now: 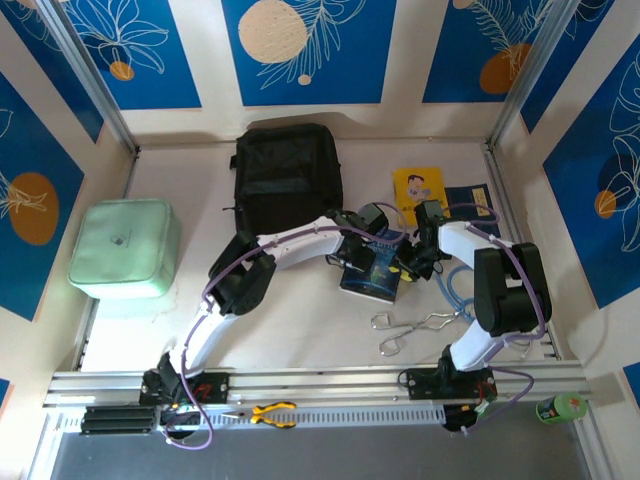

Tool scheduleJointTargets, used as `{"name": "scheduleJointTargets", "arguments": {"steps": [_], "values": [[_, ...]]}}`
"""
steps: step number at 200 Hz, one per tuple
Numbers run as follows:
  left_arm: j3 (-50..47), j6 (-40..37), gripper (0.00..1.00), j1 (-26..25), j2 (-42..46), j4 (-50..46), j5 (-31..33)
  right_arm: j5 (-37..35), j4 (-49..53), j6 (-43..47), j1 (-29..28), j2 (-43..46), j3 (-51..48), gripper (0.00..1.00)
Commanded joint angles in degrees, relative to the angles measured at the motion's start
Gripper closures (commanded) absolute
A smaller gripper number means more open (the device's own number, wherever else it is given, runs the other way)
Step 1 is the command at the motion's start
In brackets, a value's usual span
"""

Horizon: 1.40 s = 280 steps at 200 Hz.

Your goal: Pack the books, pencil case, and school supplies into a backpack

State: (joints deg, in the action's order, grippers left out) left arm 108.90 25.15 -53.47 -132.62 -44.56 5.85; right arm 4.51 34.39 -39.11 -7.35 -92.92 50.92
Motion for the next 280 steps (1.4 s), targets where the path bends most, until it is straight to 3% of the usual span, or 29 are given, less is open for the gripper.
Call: {"name": "scheduleJointTargets", "arguments": {"steps": [1, 49, 109, 140, 155, 192, 228, 280], "values": [[-1.8, 0.5, 0.41, 0.1, -4.5, -2.4, -1.9, 6.5, 1.6, -1.1, -0.6, 3.5, 0.7, 0.71], [-2.0, 0.5, 0.41, 0.1, -5.2, -2.4, -2.6, 8.0, 1.0, -3.8, -1.0, 8.7, -1.3, 0.73], [-2.3, 0.2, 0.42, 0.1, -4.6, -1.9, -3.2, 7.2, -0.4, -5.1, -0.9, 7.8, -2.2, 0.80], [-2.1, 0.0, 0.42, 0.1, -3.3, -1.8, -3.5, 5.7, -0.5, -4.7, -1.0, 7.8, -2.1, 0.88], [-2.1, -1.3, 0.41, 0.3, -1.5, -1.3, -4.1, 4.8, -0.9, -4.2, -0.9, 8.5, -2.5, 0.97], [-2.1, -4.6, 0.34, 2.4, 6.7, -1.1, -5.5, 7.3, -4.4, -2.7, 0.4, 12.0, -4.3, 1.00], [-5.0, -1.0, 0.24, 5.5, 17.0, 1.8, -5.4, 13.2, -10.4, -0.2, 2.8, 18.0, -5.8, 1.00], [-22.5, 7.6, 0.12, 16.6, 32.9, 19.7, -19.0, 22.3, -19.8, 0.8, 3.9, 27.1, -6.7, 1.00]]}}
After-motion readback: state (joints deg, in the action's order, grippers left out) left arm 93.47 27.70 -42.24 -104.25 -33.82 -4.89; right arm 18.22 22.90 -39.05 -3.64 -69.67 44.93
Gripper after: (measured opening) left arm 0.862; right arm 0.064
